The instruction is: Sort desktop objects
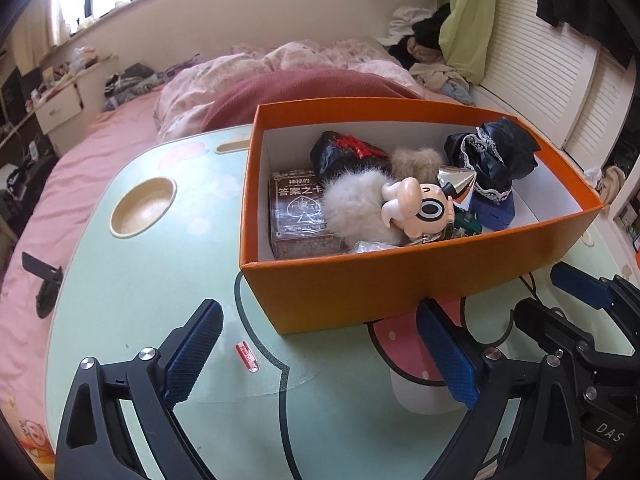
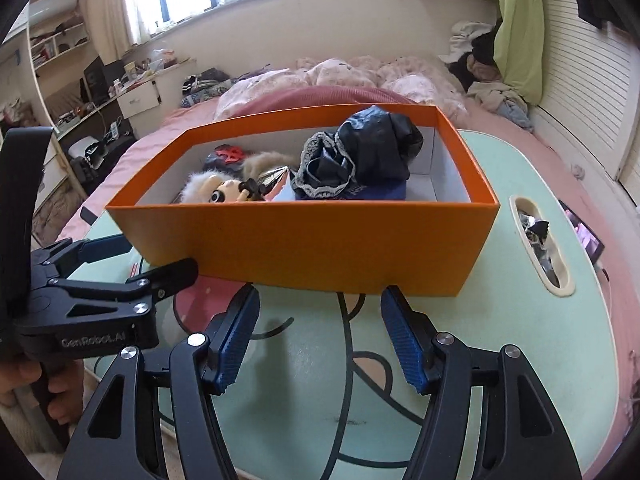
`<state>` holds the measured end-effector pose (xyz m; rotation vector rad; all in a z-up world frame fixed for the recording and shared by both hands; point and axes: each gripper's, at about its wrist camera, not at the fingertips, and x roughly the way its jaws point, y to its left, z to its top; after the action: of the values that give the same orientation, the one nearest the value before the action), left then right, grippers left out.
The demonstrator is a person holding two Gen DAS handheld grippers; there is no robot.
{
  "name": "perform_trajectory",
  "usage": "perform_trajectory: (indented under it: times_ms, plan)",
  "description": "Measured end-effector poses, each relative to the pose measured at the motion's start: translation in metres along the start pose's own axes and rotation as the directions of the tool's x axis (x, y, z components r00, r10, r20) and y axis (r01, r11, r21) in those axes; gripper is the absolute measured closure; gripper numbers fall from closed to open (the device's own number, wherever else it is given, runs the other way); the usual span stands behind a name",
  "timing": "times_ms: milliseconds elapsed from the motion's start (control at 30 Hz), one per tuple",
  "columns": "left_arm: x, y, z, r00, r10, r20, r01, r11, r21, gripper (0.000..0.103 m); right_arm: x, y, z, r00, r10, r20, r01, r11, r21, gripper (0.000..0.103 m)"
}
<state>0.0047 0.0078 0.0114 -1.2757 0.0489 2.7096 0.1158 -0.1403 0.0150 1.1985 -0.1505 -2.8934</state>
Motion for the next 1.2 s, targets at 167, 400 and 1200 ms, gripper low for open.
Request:
perform_trajectory:
  times_ms: [167, 400, 1200]
  plan:
    - [-0.014, -0.009, -0.009, 0.999, -0.002, 0.035, 0.001, 1.000, 0.025, 0.006, -0.015, 0.001, -0.008, 0.994, -0.091, 0.057, 0.090, 0.996, 0.014, 0.033]
    - [0.001, 0.008, -0.011, 1.000, 0.012, -0.019, -0.013, 0.999, -0.036, 0.000, 0.021, 0.007, -0.009, 0.985, -0.168, -0.049, 0.166, 0.985, -0.037, 0.000]
    - [0.004, 0.011, -0.010, 1.000, 0.005, -0.010, -0.005, 0.999, -0.032, 0.000, 0.027, 0.007, -0.007, 0.987, -0.153, -0.038, 0.151, 0.987, -0.046, 0.001]
